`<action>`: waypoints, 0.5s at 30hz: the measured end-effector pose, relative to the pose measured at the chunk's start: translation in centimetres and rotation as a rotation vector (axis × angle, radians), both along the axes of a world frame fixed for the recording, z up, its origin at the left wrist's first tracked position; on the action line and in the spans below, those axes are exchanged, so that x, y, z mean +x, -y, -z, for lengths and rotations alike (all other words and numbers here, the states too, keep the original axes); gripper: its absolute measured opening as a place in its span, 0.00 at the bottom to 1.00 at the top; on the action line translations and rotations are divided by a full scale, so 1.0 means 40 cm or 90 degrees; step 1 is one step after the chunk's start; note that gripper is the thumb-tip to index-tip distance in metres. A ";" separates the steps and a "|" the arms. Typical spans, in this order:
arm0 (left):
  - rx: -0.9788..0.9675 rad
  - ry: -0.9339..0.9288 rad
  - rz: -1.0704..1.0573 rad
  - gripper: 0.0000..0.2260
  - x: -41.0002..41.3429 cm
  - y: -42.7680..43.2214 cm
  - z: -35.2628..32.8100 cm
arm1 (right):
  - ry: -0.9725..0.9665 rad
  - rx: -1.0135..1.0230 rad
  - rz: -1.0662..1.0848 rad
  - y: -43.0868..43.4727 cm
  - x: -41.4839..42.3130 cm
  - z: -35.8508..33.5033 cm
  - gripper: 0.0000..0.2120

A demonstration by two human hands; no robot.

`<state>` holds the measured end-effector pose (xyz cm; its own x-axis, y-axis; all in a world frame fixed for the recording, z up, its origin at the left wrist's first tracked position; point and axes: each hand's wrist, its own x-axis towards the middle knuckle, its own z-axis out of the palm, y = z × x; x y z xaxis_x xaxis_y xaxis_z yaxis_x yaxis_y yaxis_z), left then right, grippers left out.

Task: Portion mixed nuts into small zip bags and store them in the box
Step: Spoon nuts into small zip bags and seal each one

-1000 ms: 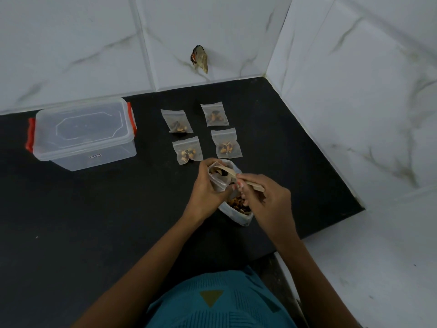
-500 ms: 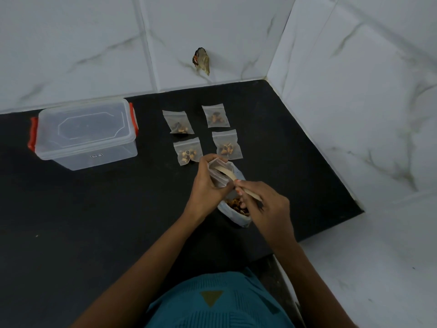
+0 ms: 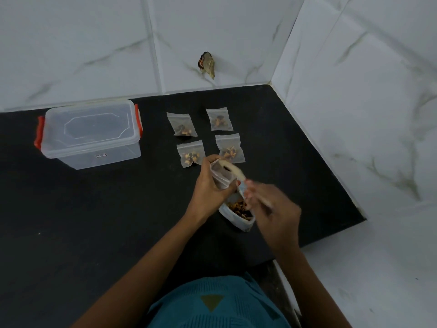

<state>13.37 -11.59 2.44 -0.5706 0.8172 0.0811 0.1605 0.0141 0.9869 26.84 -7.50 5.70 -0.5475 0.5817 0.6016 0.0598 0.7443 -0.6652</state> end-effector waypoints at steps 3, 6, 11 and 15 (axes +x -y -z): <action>0.005 0.000 0.016 0.25 0.002 0.002 -0.008 | 0.086 0.136 -0.036 0.002 -0.003 0.036 0.12; 0.006 0.000 0.020 0.25 0.002 0.009 -0.003 | 0.050 0.091 -0.020 -0.002 -0.004 0.023 0.12; -0.004 0.011 0.007 0.24 -0.004 0.003 0.002 | -0.019 0.118 0.026 0.002 0.008 0.008 0.10; 0.012 -0.007 -0.001 0.23 -0.004 -0.001 -0.007 | 0.052 0.032 -0.016 0.001 0.000 0.027 0.11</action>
